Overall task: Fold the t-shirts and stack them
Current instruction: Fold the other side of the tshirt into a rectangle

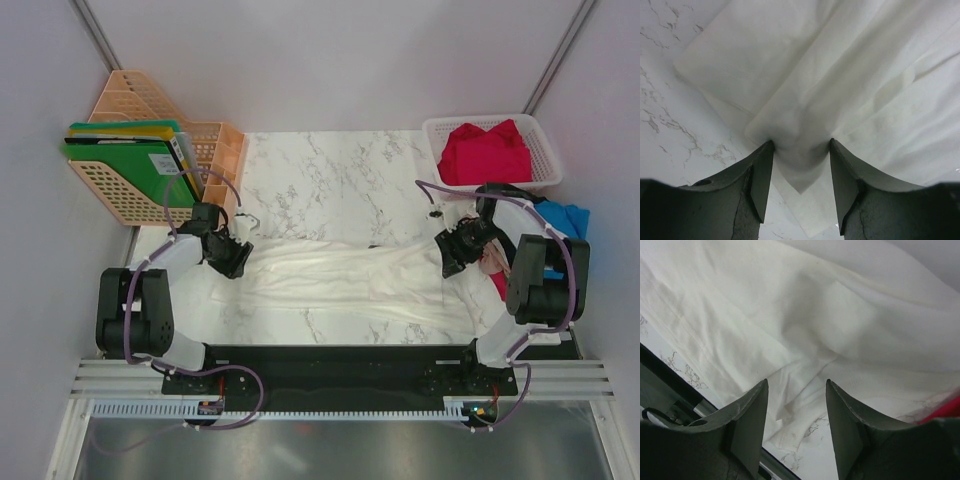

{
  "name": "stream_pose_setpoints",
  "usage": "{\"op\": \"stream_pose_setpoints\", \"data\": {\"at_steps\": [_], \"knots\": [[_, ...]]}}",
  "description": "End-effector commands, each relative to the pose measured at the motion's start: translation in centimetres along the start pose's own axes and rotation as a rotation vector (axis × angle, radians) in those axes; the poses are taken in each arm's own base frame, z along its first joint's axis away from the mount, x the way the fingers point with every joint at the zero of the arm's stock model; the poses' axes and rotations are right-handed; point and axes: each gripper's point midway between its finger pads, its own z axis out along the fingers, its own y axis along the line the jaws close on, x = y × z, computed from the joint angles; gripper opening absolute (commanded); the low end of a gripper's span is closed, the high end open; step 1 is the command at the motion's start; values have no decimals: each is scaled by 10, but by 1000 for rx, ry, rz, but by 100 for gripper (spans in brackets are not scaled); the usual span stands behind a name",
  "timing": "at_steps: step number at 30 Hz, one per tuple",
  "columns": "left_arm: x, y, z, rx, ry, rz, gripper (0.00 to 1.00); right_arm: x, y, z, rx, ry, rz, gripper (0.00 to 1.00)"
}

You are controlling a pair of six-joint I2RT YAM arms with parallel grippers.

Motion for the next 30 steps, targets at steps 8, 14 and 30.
{"op": "stream_pose_setpoints", "data": {"at_steps": [8, 14, 30], "knots": [[-1, 4, 5, -15, 5, -1, 56, -10, 13, 25, -197, -20, 12, 54], [2, 3, 6, -15, 12, -1, 56, -12, 9, 29, -201, -21, 9, 44], [1, 7, 5, -33, 17, 12, 55, 27, -15, -15, -58, 60, -7, 0]]}}
